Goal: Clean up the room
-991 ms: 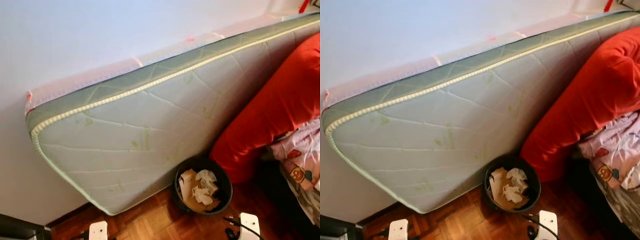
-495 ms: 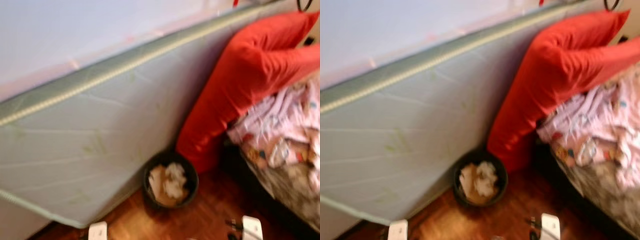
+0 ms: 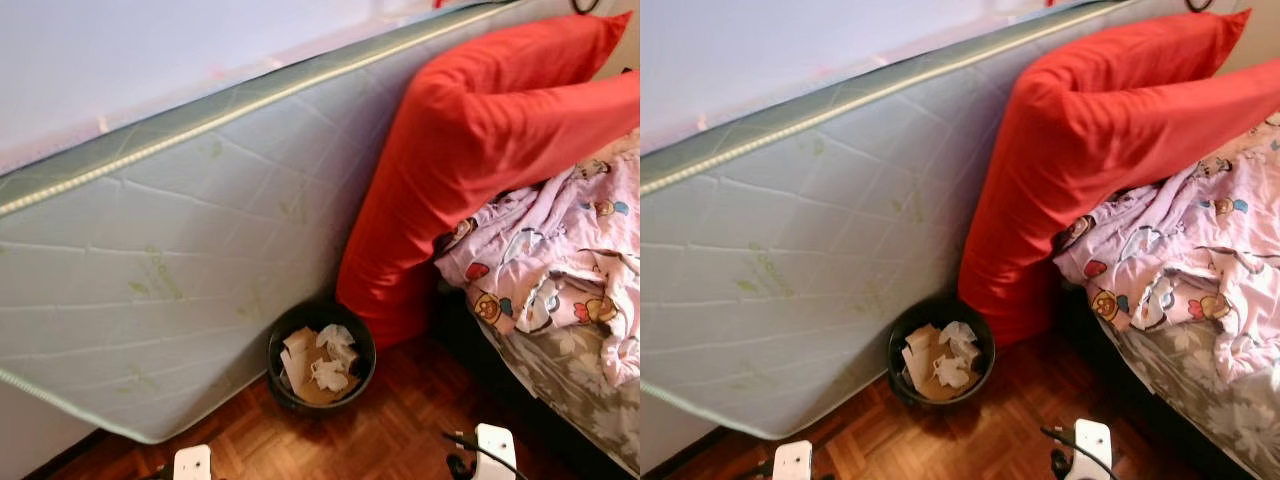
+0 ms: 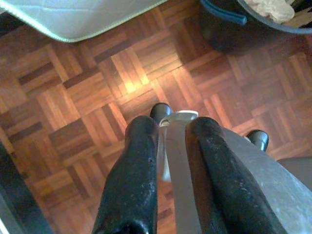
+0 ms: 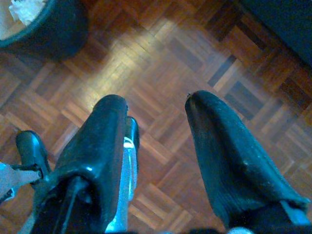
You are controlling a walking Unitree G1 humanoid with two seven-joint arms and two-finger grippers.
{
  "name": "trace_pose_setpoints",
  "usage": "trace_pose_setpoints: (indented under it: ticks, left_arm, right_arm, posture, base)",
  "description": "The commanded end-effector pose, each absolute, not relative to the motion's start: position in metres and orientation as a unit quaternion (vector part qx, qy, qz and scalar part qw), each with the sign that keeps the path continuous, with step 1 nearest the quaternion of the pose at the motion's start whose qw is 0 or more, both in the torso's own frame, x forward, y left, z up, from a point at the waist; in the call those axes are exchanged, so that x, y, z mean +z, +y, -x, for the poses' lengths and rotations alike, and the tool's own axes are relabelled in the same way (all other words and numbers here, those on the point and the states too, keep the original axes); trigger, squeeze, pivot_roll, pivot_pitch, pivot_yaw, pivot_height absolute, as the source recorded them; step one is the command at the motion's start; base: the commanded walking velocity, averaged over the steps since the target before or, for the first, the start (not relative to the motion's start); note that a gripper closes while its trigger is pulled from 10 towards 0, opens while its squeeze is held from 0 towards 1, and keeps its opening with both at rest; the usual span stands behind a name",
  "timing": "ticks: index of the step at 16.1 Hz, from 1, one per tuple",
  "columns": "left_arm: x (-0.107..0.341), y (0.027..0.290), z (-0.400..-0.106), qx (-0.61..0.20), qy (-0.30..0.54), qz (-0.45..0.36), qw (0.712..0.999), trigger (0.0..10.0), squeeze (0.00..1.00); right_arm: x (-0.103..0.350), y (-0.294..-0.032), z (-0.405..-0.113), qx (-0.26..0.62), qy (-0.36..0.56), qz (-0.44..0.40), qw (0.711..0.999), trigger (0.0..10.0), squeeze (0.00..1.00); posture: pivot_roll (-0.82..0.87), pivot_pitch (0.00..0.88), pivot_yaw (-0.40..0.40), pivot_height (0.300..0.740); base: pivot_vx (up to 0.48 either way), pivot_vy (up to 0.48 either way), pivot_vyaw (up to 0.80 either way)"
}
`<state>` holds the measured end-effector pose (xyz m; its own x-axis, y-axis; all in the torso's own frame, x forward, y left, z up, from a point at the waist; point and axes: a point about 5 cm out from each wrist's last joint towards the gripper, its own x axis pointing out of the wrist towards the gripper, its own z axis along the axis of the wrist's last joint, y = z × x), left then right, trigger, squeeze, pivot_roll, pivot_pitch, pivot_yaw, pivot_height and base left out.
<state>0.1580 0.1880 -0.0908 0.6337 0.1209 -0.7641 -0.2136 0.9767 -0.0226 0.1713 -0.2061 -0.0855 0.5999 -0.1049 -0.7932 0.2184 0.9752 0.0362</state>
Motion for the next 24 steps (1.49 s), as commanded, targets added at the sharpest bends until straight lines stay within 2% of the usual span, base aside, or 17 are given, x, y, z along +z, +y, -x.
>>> trace_pose_setpoints:
  ticks: [1,24]
  left_arm:
    - [-0.0845,0.1843,-0.1826,-0.04,0.467,-0.04,0.883,10.0,0.0]
    - [-0.0838,0.1829,-0.1845,-0.039,0.465,-0.037,0.884,10.0,0.0]
  right_arm:
    - [-0.0754,-0.2307,-0.1834,-0.092,0.434,-0.108,0.89,10.0,0.0]
    - [-0.0742,-0.2307,-0.1856,-0.085,0.433,-0.107,0.891,10.0,0.0]
  posture:
    - [0.04,0.0,0.042,0.74]
    - [0.04,0.0,0.02,0.74]
  base:
    - [0.0,-0.259,0.0]
    - [0.0,-0.29,0.0]
